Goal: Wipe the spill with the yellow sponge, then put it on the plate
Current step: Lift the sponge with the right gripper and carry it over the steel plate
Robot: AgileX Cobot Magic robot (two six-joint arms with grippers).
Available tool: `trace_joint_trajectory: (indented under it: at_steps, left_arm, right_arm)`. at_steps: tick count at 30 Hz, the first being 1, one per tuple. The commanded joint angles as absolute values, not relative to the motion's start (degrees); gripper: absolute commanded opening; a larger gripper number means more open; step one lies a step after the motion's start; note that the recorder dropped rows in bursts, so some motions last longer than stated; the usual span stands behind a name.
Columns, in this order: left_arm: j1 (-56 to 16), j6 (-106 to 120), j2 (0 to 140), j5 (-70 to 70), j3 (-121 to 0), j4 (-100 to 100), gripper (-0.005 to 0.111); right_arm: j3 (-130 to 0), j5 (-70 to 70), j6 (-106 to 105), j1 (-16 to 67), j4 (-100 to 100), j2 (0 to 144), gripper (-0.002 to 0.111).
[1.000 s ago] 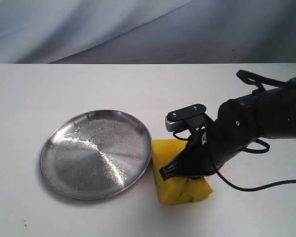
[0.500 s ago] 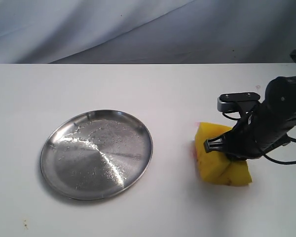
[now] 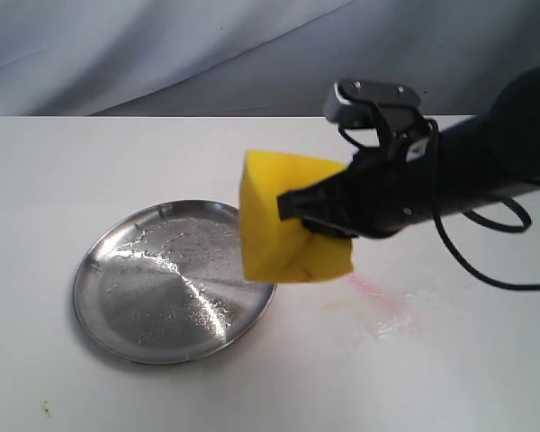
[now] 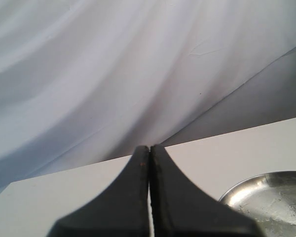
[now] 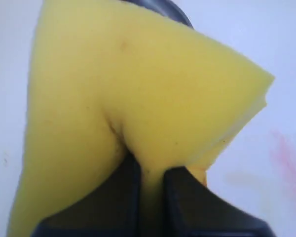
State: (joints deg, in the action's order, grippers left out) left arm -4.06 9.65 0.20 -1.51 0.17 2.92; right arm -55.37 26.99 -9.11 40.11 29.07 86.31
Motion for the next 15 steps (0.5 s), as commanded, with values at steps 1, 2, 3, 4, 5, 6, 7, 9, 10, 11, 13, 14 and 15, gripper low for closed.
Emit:
trace_joint_trajectory:
  at_steps: [1, 2, 3, 4, 5, 6, 7, 9, 10, 11, 13, 14, 15]
  left_arm:
    - [-4.0, 9.2, 0.0, -1.3, 0.0, 2.4, 0.000]
    - [-4.0, 9.2, 0.0, -1.3, 0.0, 2.4, 0.000]
    - [-4.0, 9.2, 0.0, -1.3, 0.0, 2.4, 0.000]
    - [-4.0, 9.2, 0.0, -1.3, 0.0, 2.4, 0.000]
    - [-4.0, 9.2, 0.0, -1.3, 0.0, 2.4, 0.000]
    - [-4.0, 9.2, 0.0, -1.3, 0.0, 2.4, 0.000]
    - [-4.0, 9.2, 0.0, -1.3, 0.0, 2.4, 0.000]
    - [-4.0, 9.2, 0.0, -1.3, 0.0, 2.4, 0.000]
    - [-4.0, 9.2, 0.0, -1.3, 0.0, 2.4, 0.000]
    - [-4.0, 9.2, 0.0, -1.3, 0.0, 2.4, 0.000]
    - [-4.0, 9.2, 0.0, -1.3, 0.0, 2.4, 0.000]
    - [-4.0, 9.2, 0.0, -1.3, 0.0, 2.4, 0.000]
    - [-4.0, 9.2, 0.0, -1.3, 0.0, 2.4, 0.000]
  right_arm:
    - [-64.7, 26.4, -9.0, 42.8, 30.2, 90.1, 0.000]
    - [-66.3, 26.7, -9.0, 42.9, 30.2, 91.5, 0.000]
    - [-68.5, 26.8, -9.0, 43.4, 30.3, 93.3, 0.000]
    - [-70.6, 27.4, -9.0, 43.6, 30.3, 95.4, 0.000]
    - [-72.8, 27.8, -9.0, 44.1, 30.2, 97.6, 0.000]
    - [-74.4, 28.3, -9.0, 44.2, 30.3, 99.4, 0.000]
    - [-76.8, 28.8, -9.0, 44.7, 30.5, 102.1, 0.000]
    - [-79.9, 30.0, -9.0, 45.3, 30.6, 106.1, 0.000]
    - [-81.3, 30.8, -9.0, 45.5, 30.5, 108.2, 0.000]
    - [-82.2, 31.3, -9.0, 45.6, 30.5, 109.8, 0.000]
    - [-84.0, 32.7, -9.0, 45.6, 30.5, 113.4, 0.000]
    - [-84.5, 33.1, -9.0, 45.6, 30.5, 114.9, 0.000]
    - [-84.8, 33.5, -9.0, 45.6, 30.5, 116.3, 0.001]
